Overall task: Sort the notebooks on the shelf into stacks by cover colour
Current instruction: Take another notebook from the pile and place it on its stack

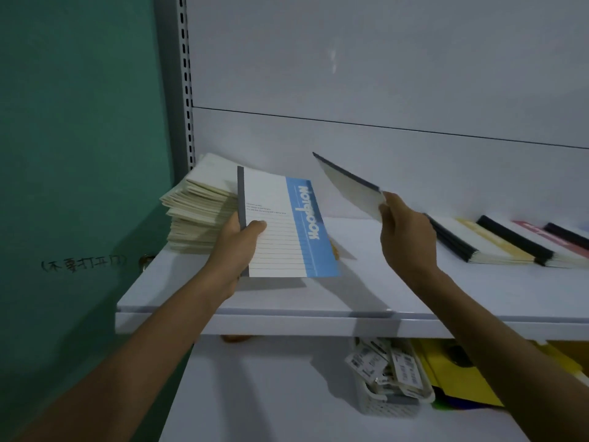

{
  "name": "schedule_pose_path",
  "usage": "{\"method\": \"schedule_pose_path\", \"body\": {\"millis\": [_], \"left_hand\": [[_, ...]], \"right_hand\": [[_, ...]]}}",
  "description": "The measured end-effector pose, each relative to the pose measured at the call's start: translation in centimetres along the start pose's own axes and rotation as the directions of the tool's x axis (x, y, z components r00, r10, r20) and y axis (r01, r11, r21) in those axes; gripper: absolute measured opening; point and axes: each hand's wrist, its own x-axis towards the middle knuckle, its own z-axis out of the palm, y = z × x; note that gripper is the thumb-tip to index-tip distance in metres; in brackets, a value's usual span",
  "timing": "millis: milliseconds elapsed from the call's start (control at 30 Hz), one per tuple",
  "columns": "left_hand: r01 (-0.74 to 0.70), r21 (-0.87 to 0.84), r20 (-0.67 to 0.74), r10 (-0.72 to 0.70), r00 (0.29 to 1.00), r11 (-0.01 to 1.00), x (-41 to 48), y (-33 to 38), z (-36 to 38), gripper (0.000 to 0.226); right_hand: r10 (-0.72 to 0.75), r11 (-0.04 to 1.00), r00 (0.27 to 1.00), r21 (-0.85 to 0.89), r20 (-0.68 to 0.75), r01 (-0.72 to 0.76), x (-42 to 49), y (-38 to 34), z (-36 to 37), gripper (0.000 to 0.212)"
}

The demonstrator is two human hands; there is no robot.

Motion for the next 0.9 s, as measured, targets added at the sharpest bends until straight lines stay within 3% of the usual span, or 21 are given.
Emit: {"method": "schedule_pose_path", "body": {"millis": [67, 167, 267, 333, 400, 433, 467, 500, 567, 633, 767, 900], "left_hand": [[0.016, -0.035, 0.039, -0.015, 0.999, 0.999, -0.3, -0.1, 2.9, 0.023], [0.037, -0.056, 0.079, -0.032, 0.996, 0.998, -1.0, -0.6, 7.4, 0.031], [0.017, -0.057, 0.075, -0.012, 0.997, 0.998, -2.1, -1.3, 11.3, 0.022], [-0.014, -0.03, 0.103, 0.017, 0.995, 0.999, -3.2, -1.5, 13.4, 0.018], [-0.037, -0.025, 0.145, 0.041, 0.989, 0.999, -4.2, -1.6, 15.5, 0.018], [-0.049, -0.028, 0.162, 0.053, 0.985, 0.998, -4.8, -1.6, 16.7, 0.02], [-0.063, -0.031, 0.177, 0.067, 0.982, 0.998, -5.5, -1.5, 18.0, 0.022], [-0.08, -0.037, 0.191, 0.085, 0.978, 0.996, -6.3, -1.4, 19.3, 0.025], [-0.103, -0.064, 0.221, 0.114, 0.968, 0.993, -7.9, -1.2, 21.9, 0.028], [-0.1, -0.077, 0.244, 0.116, 0.963, 0.992, -9.5, -1.2, 24.4, 0.023], [-0.037, -0.082, 0.245, 0.056, 0.968, 0.996, -12.2, -1.8, 28.7, 0.02], [0.029, -0.08, 0.242, -0.009, 0.97, 0.996, -14.1, -2.4, 32.3, 0.017]], "right_hand": [[-0.199, 0.975, 0.98, -0.097, 0.021, 0.2, -1.9, -0.6, -2.1, 0.031], [-0.437, 0.844, 0.875, -0.241, 0.208, 0.479, -5.6, -0.2, -3.5, 0.04], [-0.419, 0.839, 0.834, -0.197, 0.36, 0.507, -8.4, 1.6, -5.5, 0.047], [-0.287, 0.93, 0.901, -0.131, 0.325, 0.343, -9.4, 3.1, -7.7, 0.054], [-0.031, 0.996, 0.978, -0.078, 0.206, 0.048, -9.9, 4.7, -10.2, 0.062], [0.144, 0.99, 0.973, -0.03, 0.179, -0.141, -9.9, 5.5, -11.4, 0.067], [0.338, 0.933, 0.915, 0.048, 0.221, -0.356, -9.8, 6.3, -12.8, 0.075], [0.5, 0.809, 0.804, 0.159, 0.32, -0.566, -9.6, 7.0, -14.1, 0.081], [0.609, 0.472, 0.566, 0.319, 0.555, -0.822, -9.7, 8.9, -16.8, 0.073], [0.601, 0.353, 0.494, 0.346, 0.628, -0.869, -10.8, 11.4, -19.0, 0.049], [0.691, 0.312, 0.533, 0.465, 0.488, -0.829, -12.8, 16.1, -23.2, 0.031], [0.756, 0.261, 0.514, 0.534, 0.406, -0.805, -14.0, 20.5, -27.5, 0.025]]}}
